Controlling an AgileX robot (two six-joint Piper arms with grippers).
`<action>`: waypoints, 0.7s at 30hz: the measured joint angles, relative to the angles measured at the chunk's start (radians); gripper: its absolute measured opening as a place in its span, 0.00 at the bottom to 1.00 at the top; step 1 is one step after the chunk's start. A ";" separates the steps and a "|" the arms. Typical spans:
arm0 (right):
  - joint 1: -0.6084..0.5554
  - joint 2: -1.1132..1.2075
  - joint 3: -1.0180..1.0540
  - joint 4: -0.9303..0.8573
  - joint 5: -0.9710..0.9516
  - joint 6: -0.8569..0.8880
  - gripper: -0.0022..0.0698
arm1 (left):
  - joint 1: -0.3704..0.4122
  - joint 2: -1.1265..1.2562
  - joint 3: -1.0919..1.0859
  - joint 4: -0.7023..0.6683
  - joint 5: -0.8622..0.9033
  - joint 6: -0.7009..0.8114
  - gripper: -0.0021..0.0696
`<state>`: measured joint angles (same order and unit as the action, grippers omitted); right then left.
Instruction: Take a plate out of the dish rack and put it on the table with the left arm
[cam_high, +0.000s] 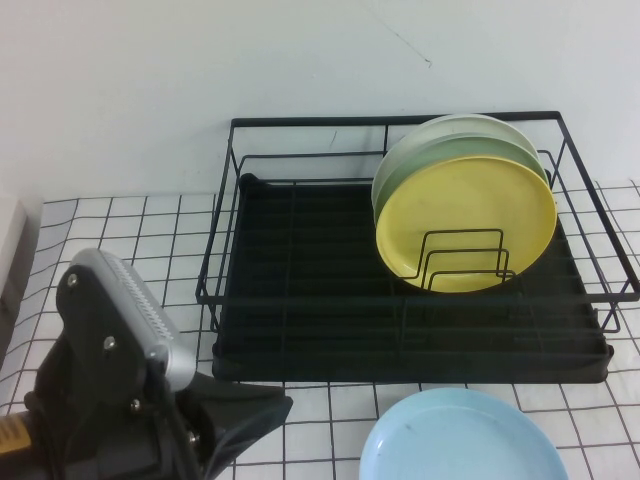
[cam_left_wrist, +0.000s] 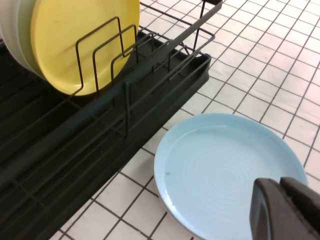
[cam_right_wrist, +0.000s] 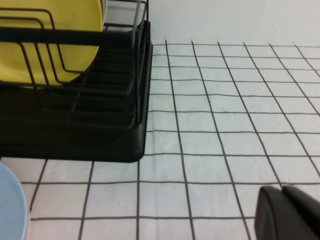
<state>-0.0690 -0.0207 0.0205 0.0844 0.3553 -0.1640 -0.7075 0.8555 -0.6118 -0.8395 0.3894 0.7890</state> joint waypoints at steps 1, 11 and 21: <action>0.000 0.000 0.000 0.000 0.000 0.000 0.03 | 0.000 0.000 0.005 -0.002 0.000 0.000 0.03; 0.000 0.000 0.000 0.000 0.000 0.000 0.03 | 0.000 -0.120 0.096 0.041 -0.144 0.106 0.03; 0.000 0.000 0.000 0.000 0.000 0.000 0.03 | 0.126 -0.536 0.528 0.591 -0.606 -0.444 0.03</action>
<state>-0.0690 -0.0207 0.0205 0.0844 0.3553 -0.1640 -0.5818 0.3194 -0.0837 -0.2489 -0.2169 0.3453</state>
